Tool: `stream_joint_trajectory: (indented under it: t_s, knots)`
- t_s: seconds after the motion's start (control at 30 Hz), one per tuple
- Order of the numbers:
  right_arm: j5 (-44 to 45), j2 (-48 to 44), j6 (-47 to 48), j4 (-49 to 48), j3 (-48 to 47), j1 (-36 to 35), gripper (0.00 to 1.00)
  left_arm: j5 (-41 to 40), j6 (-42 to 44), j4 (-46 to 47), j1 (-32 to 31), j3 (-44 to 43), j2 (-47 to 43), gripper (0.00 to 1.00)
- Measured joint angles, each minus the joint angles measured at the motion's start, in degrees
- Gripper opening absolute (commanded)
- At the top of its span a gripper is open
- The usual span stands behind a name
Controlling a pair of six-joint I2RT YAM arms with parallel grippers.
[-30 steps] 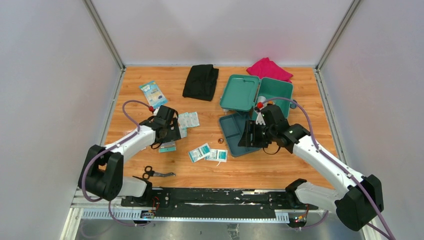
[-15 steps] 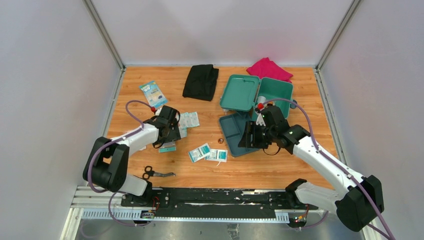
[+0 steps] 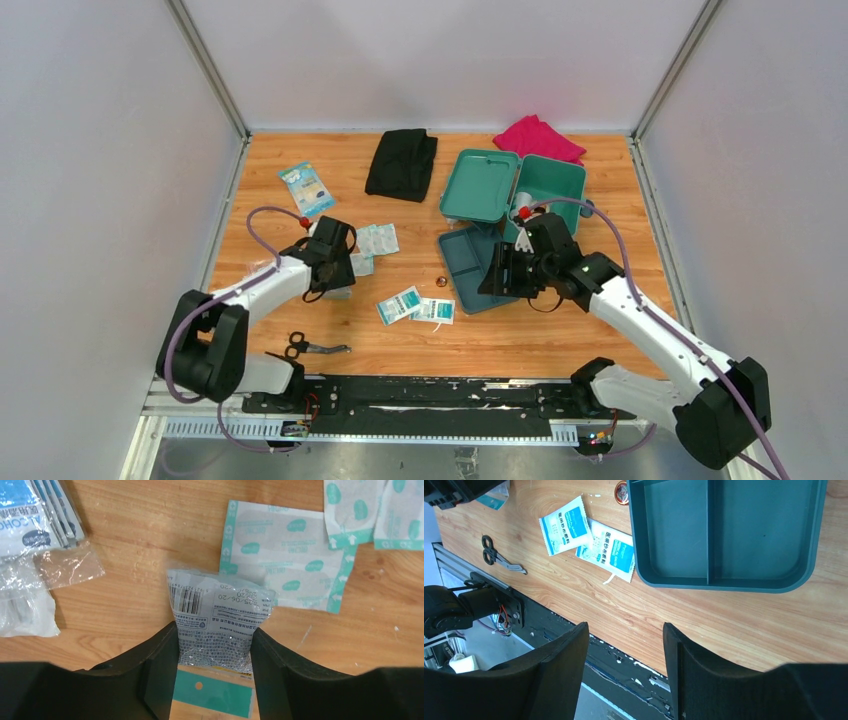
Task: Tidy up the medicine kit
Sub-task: Pick up the medical item at the center of the board.
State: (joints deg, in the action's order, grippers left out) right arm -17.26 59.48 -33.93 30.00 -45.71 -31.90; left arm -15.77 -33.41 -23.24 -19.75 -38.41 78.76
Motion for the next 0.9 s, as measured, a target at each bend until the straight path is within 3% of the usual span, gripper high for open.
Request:
stream_joint_trajectory:
  t_s: [0.3, 0.6, 0.9]
  knots:
    - [-0.8, -2.9, -2.5, -3.3, 1.2, 0.0, 0.60, 8.2, -1.3, -0.8, -0.4, 3.0, -16.9, 0.55]
    - [-2.0, -4.3, -10.8, -17.8, 4.3, -6.2, 0.62, 16.8, -11.6, 2.2, -7.0, 5.4, -32.3, 0.56]
    - [-0.4, 4.5, -17.0, -25.8, -0.9, -12.0, 0.64, 21.3, -10.8, 7.4, -15.1, 3.7, -32.0, 0.56]
